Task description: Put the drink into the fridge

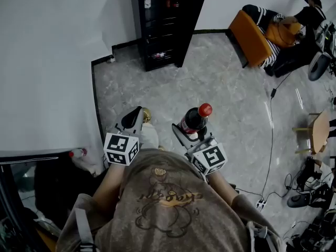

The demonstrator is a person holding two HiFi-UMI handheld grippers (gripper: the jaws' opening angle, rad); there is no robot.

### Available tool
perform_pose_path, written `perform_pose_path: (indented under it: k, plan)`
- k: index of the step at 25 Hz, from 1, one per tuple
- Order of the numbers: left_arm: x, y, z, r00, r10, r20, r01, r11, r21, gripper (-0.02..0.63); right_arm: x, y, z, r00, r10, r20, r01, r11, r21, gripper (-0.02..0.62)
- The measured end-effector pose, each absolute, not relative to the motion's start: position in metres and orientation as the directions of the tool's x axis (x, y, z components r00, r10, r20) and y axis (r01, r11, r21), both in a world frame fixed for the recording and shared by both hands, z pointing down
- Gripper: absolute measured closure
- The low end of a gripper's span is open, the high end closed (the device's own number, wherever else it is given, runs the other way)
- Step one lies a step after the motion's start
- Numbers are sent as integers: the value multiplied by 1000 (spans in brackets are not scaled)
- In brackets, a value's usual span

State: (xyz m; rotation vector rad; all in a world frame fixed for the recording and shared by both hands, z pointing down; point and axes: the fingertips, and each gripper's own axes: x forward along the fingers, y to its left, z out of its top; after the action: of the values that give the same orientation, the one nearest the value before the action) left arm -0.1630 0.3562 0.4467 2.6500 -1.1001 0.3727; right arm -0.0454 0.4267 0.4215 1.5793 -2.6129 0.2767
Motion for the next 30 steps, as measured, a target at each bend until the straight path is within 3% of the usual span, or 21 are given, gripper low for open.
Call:
perform_pose_path:
  k: [30]
  plan:
    - [-114, 194, 463, 741, -569, 356, -650, -740, 170, 601, -20, 277, 434, -439, -878, 194, -897, 414, -157, 305]
